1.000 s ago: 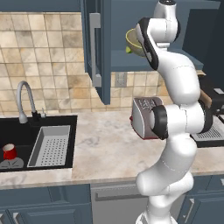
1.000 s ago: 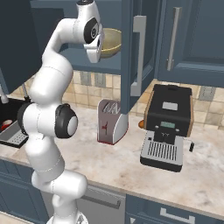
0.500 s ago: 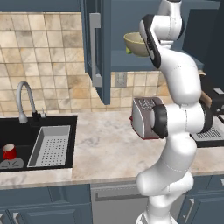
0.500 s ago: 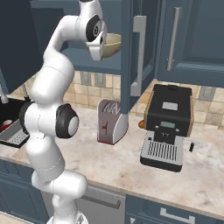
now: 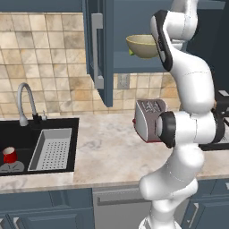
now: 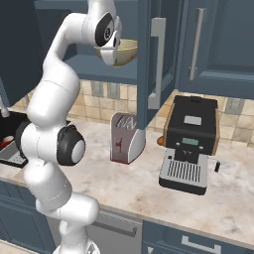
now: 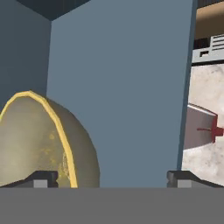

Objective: Pick the mug and place it in the sink. Pick the bowl and place it in the open cabinet and then close the cabinet.

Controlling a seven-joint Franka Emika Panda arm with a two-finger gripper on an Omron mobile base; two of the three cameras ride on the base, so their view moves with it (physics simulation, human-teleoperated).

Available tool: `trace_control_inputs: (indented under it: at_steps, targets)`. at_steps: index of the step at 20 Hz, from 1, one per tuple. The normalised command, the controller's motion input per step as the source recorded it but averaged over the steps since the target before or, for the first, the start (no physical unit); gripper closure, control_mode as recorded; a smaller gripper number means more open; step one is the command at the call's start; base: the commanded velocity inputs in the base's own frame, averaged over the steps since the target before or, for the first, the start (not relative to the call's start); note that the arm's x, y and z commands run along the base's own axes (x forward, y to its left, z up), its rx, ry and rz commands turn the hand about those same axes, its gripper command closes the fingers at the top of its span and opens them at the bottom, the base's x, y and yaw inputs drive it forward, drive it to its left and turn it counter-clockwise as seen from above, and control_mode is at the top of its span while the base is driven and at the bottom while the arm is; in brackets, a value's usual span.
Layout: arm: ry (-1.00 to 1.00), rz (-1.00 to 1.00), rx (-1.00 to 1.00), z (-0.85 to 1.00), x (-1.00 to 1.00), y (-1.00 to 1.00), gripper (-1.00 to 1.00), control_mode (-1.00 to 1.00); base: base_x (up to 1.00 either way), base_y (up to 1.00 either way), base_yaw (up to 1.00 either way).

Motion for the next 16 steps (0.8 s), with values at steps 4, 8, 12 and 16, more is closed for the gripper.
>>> trace_control_inputs:
  at_steps: [4,8,12,16]
  targets:
    - [-0.15,0.0,0.0,0.15,-0.53,0.0,-1.0,-1.0,0.0,0.0,0.0]
    - [-0.01,0.0,0.0,0.12,-0.53,0.0,-1.0,-1.0,0.0,0.0,0.0]
    - [0.01,0.0,0.0,0.0,-0.75,0.0,-1.0,-1.0,0.0,0.0,0.0]
    - [0.08,0.02,0.0,0.08,-0.66,0.02,-1.0,-1.0,0.0,0.0,0.0]
